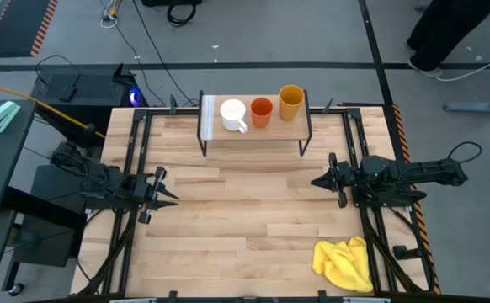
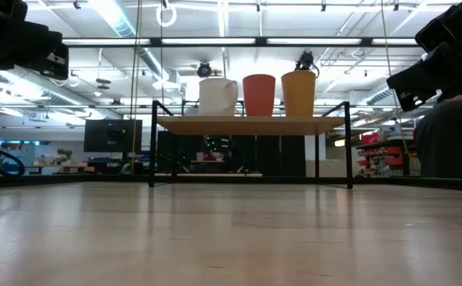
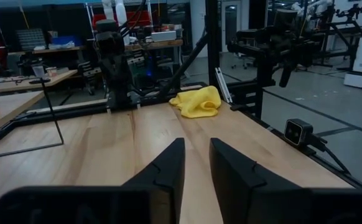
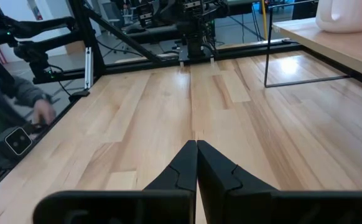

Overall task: Stack small to large cups/mugs on shelf
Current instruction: Return to Home Position

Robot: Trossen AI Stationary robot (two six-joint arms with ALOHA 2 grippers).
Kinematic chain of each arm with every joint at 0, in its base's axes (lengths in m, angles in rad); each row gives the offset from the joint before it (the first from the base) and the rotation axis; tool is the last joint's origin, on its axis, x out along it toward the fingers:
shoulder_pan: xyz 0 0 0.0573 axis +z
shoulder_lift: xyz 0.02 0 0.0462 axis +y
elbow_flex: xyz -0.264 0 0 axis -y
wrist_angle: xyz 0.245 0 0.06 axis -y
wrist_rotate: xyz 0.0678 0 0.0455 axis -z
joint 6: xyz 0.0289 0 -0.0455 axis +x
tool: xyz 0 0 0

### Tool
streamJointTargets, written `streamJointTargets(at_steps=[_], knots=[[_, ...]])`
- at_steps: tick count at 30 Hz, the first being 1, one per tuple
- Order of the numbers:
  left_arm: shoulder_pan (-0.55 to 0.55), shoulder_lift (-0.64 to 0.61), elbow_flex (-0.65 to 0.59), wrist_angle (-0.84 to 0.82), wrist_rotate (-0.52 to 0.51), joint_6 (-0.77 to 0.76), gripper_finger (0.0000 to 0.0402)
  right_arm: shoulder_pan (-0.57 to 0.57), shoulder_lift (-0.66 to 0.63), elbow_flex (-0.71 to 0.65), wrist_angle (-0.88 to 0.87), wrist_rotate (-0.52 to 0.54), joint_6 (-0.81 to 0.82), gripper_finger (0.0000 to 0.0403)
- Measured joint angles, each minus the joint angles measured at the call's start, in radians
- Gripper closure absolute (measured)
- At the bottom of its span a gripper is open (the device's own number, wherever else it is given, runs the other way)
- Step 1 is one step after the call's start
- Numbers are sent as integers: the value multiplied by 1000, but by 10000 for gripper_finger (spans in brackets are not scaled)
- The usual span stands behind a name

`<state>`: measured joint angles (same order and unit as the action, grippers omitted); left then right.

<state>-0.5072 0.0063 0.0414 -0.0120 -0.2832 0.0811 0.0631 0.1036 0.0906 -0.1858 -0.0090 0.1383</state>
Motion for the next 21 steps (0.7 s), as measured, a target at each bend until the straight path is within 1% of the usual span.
streamJointTargets(at_steps=[4,12,21], knots=[[0,0,0,1,0,0,323,0,0,0,0,0,0,388],[0,0,0,1,0,0,315,0,0,0,0,0,0,388],[0,0,0,1,0,0,322,0,0,0,0,0,0,388]])
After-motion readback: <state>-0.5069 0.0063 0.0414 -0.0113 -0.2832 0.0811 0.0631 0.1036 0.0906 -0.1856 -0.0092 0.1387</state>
